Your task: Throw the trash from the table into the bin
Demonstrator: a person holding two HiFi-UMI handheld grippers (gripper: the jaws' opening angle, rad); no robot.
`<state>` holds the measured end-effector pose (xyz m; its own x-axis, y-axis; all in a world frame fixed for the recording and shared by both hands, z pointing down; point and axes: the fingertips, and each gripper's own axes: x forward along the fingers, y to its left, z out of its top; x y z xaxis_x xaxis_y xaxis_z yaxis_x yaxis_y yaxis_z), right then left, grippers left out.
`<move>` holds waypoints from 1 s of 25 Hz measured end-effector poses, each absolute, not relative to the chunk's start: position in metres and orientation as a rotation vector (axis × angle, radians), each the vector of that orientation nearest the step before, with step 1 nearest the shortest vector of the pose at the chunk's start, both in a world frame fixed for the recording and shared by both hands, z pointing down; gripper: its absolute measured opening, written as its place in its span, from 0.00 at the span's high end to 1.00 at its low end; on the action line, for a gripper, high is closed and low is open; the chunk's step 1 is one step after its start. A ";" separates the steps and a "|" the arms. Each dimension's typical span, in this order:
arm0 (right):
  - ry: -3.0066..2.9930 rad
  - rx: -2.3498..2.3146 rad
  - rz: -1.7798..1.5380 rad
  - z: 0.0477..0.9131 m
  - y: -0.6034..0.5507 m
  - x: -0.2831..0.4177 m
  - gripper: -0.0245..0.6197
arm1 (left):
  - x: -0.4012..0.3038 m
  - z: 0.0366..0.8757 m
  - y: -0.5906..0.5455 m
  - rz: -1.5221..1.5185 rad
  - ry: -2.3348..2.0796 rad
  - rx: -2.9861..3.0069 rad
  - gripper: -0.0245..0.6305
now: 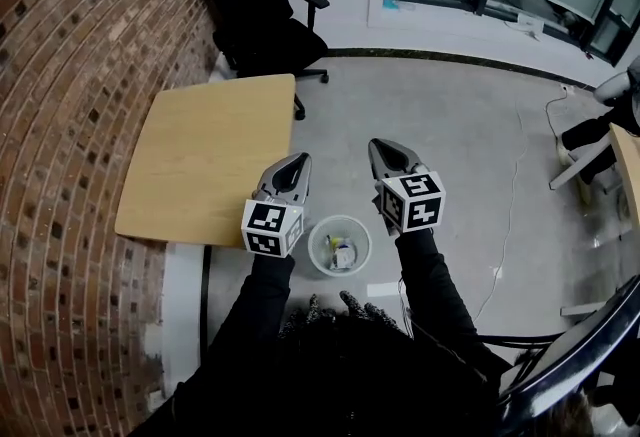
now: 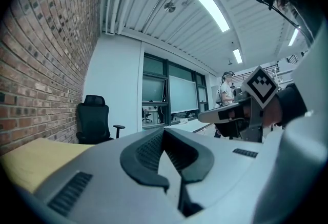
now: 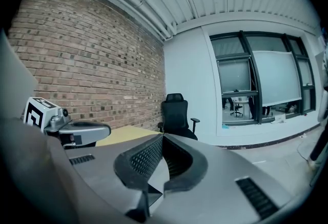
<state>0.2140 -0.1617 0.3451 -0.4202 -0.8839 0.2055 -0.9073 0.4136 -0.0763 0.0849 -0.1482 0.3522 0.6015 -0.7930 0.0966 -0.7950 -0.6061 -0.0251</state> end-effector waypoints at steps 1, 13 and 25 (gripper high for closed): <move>-2.526 1.611 0.262 0.345 -0.161 0.215 0.94 | 0.086 0.352 -0.148 0.153 -1.383 2.794 0.95; -2.497 1.581 0.236 0.349 -0.164 0.215 0.95 | 0.087 0.357 -0.153 0.164 -1.375 2.791 0.95; -2.489 1.585 0.248 0.354 -0.169 0.216 0.95 | 0.087 0.363 -0.157 0.175 -1.367 2.792 0.95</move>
<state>0.2163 -0.1687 0.3537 -0.4155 -0.8775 0.2395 -0.9075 0.4178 -0.0437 0.0871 -0.1565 0.3630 0.6084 -0.7856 0.1129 -0.7887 -0.6143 -0.0242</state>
